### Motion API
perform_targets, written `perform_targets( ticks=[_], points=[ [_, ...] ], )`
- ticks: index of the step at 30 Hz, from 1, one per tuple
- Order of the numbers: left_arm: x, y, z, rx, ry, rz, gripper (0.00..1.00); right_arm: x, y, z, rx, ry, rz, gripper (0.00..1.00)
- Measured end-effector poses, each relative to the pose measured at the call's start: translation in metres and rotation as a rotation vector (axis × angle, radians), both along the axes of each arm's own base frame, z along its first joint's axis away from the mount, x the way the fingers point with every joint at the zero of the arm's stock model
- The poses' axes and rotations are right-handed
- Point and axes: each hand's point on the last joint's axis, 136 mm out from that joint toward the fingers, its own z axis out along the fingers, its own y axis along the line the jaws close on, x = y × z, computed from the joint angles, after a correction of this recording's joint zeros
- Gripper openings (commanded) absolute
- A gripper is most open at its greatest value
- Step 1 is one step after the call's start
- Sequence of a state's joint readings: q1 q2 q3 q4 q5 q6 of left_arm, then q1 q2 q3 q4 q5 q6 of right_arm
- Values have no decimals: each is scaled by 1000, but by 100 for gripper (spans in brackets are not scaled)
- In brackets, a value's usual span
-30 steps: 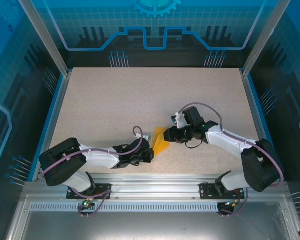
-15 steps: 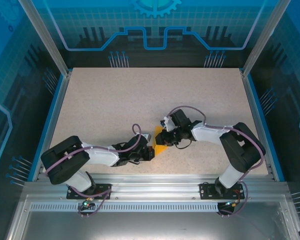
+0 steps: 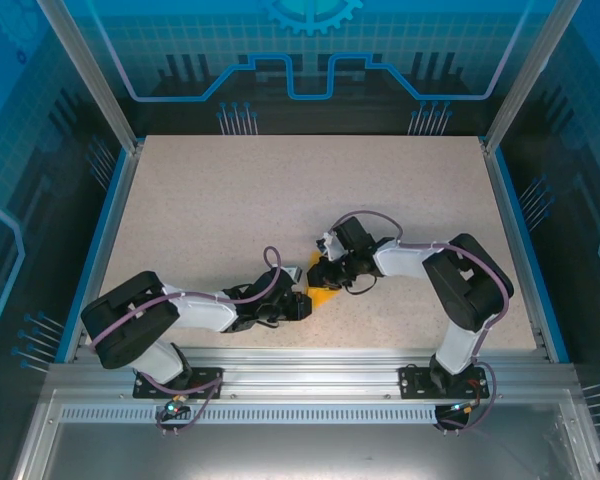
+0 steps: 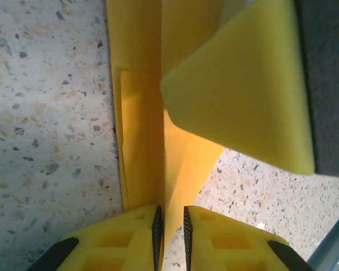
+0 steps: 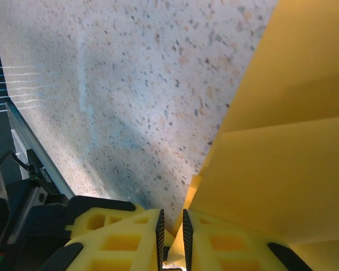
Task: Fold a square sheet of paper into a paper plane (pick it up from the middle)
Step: Fourth fold the wing at the center of the table.
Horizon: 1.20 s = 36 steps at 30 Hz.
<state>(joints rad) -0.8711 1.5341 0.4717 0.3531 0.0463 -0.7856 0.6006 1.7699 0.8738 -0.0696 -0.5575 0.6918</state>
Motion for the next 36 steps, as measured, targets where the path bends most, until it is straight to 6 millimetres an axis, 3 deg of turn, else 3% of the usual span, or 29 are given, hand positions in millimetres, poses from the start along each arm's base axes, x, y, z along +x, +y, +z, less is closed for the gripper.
perform_targets(
  ticks=[17, 28, 36],
  points=[
    [-4, 10, 0, 49, -3, -7, 26, 7, 4, 1, 6, -8, -1, 19],
    [-4, 14, -3, 76, -8, -19, 9, 10, 6, 3, 10, -13, 0, 19],
    [4, 17, 0, 25, 3, 3, 7, 8, 5, 9, 11, -19, 1, 24]
  ],
)
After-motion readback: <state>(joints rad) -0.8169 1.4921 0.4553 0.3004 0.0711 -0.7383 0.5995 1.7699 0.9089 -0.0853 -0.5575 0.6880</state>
